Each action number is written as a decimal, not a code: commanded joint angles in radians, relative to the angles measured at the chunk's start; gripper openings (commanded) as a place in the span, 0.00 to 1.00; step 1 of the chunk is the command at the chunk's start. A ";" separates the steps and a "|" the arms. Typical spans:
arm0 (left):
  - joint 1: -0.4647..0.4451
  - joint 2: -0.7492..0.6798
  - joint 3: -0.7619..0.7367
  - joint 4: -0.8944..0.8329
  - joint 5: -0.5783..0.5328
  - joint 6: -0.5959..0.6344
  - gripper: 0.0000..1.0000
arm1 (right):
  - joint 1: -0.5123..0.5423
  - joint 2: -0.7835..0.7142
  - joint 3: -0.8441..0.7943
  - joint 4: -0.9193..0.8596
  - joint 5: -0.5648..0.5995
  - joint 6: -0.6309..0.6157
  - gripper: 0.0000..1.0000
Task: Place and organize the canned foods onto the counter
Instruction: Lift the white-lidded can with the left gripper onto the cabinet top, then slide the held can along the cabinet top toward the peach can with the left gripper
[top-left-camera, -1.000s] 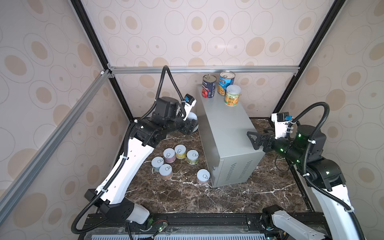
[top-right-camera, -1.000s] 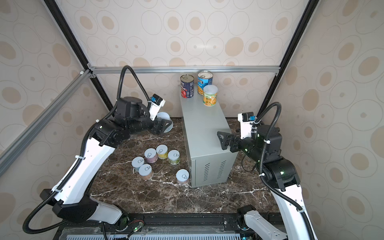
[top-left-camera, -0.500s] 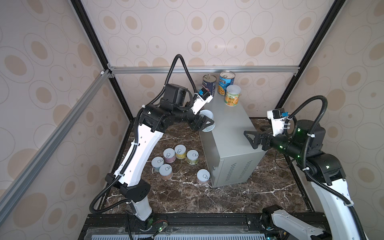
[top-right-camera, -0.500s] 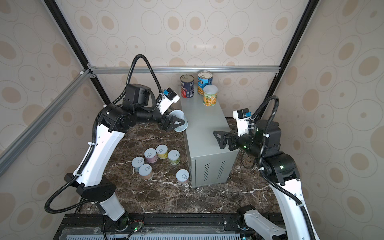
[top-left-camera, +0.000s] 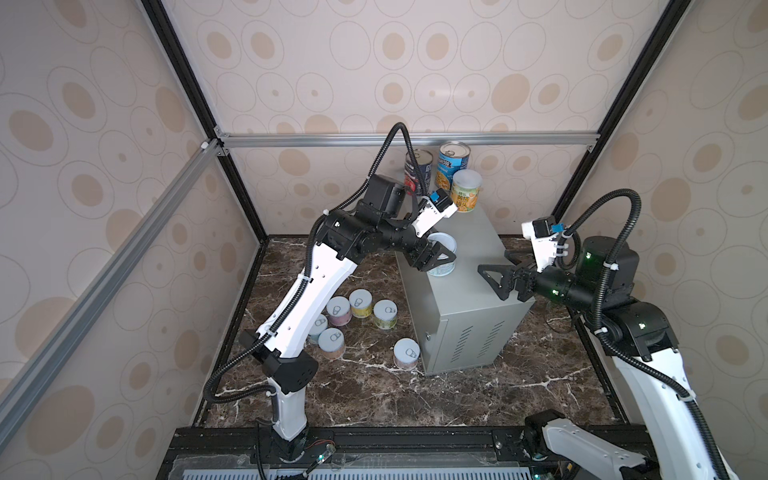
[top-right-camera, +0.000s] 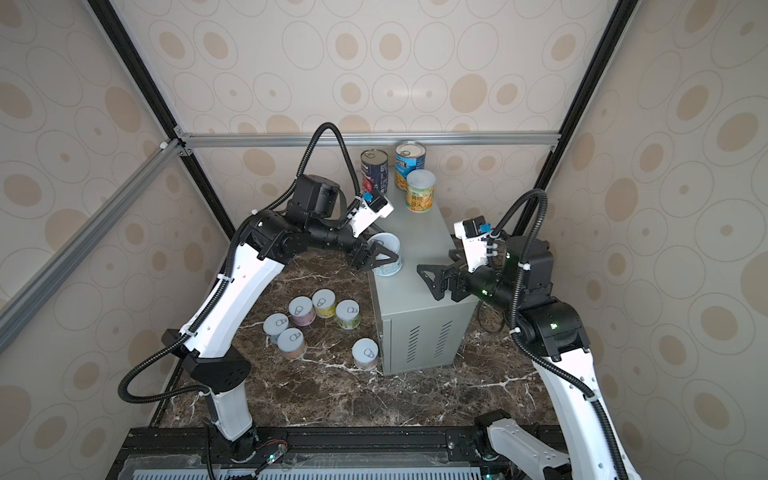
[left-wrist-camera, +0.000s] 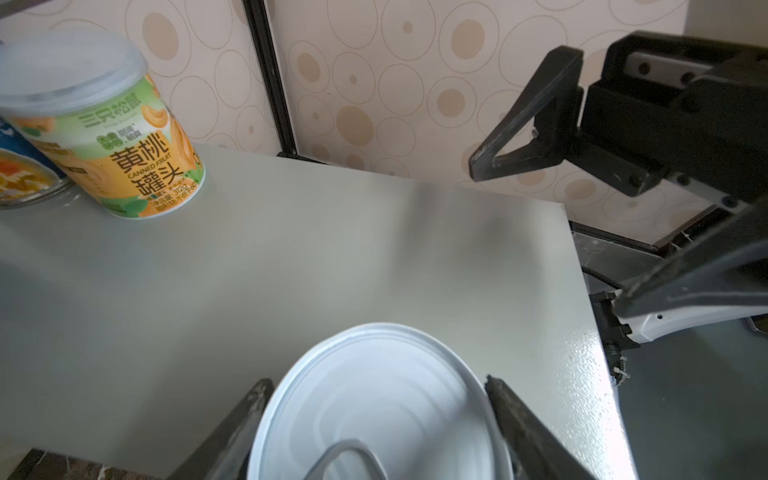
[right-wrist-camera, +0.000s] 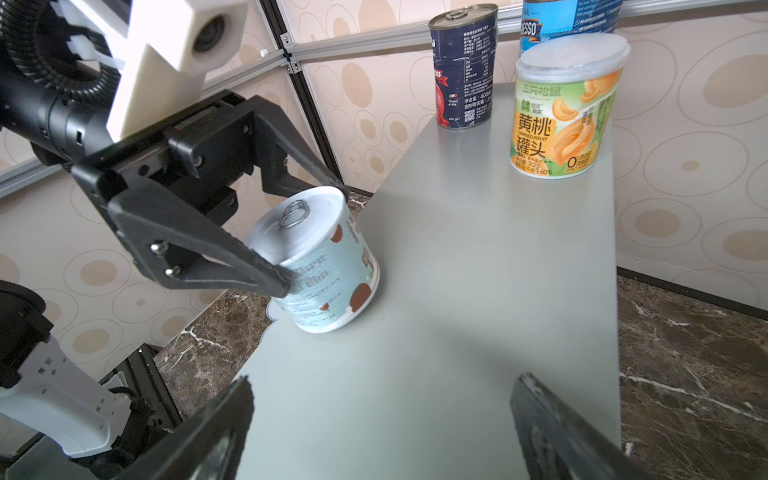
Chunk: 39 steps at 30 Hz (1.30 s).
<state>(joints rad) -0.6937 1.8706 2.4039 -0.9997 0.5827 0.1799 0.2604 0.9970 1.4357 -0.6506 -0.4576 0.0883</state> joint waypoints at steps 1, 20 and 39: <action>-0.022 0.005 0.045 0.071 -0.002 -0.013 0.00 | -0.003 -0.010 -0.019 0.028 -0.024 -0.013 1.00; -0.034 -0.002 -0.101 0.197 -0.017 -0.063 0.81 | -0.003 -0.069 -0.066 0.035 0.014 -0.006 1.00; -0.035 -0.383 -0.772 0.771 -0.103 -0.155 0.95 | -0.003 -0.086 -0.082 0.046 0.033 0.010 1.00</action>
<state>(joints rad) -0.7227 1.5074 1.6508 -0.3389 0.4911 0.0380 0.2604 0.9226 1.3632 -0.6262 -0.4255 0.0917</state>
